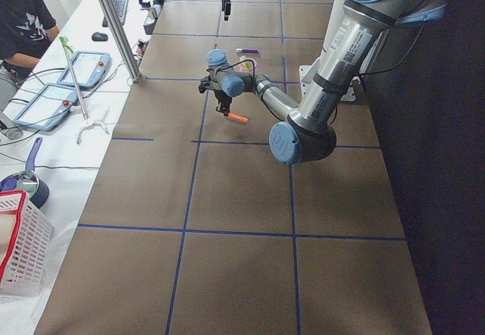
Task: Collect pens into pen holder
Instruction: 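Lift the orange highlighter with the left gripper while the right lowers over the purple marker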
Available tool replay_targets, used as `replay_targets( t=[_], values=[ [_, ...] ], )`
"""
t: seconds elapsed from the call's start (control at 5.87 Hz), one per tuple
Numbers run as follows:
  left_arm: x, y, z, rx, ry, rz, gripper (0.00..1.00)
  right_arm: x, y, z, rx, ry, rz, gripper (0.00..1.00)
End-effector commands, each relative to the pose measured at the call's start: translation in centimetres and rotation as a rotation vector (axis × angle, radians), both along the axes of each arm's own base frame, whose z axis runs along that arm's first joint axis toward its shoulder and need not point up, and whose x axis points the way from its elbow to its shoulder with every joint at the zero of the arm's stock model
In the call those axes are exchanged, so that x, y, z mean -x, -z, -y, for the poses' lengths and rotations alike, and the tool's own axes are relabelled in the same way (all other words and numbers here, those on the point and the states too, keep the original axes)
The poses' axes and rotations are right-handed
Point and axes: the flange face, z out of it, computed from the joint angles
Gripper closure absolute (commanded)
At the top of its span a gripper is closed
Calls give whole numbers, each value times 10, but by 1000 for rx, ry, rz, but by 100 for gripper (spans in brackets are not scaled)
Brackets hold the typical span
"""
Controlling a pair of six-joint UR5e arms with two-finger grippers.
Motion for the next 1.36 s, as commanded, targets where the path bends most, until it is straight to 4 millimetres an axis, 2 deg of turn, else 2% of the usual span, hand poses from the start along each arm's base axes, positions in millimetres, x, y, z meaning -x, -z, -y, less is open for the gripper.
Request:
replay_targets(
  t=[0.0, 0.17, 0.34, 0.51, 0.68, 1.02, 1.19],
  values=[
    [71, 71, 12, -105, 93, -112, 100, 23, -40, 1, 61, 36, -54, 0],
    [89, 111, 5, -178, 148, -154, 100, 58, -43, -14, 88, 70, -60, 0],
    [90, 155, 7, -166, 248, -204, 100, 88, -38, -25, 121, 68, -55, 0],
    [92, 187, 6, -139, 296, -256, 100, 108, -36, -26, 143, 69, -59, 0],
    [97, 216, 9, -139, 408, -310, 100, 121, -44, -32, 171, 72, -72, 0],
    [105, 235, 10, -128, 551, -432, 100, 135, -57, -39, 228, 76, -82, 0],
    [98, 238, 6, -140, 591, -439, 100, 136, -59, -40, 238, 82, -81, 0]
  ],
)
